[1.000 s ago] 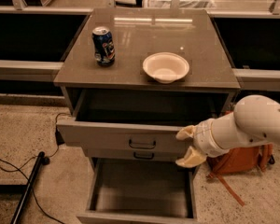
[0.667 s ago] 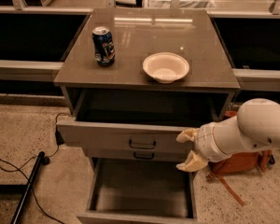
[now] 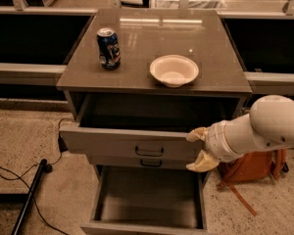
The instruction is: Open top drawer
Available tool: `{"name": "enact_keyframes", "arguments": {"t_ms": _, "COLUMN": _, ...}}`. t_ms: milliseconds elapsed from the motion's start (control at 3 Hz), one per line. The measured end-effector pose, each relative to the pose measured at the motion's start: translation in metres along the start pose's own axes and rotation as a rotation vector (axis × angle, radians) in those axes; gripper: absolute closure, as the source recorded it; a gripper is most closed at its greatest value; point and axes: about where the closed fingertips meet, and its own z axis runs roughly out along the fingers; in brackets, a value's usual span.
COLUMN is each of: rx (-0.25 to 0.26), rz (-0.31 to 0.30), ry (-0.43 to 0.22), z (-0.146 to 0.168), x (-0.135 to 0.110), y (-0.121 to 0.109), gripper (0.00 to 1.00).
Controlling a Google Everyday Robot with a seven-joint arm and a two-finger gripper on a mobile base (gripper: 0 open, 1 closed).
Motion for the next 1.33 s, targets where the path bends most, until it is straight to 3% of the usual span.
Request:
{"name": "enact_keyframes", "arguments": {"t_ms": 667, "rx": 0.051, "rz": 0.034, "ry": 0.003, "z": 0.008, "x": 0.013, "y": -0.046, "gripper": 0.37}}
{"name": "enact_keyframes", "arguments": {"t_ms": 1333, "rx": 0.025, "rz": 0.052, "ry": 0.031, "z": 0.032, "x": 0.022, "y": -0.060, "gripper": 0.37}}
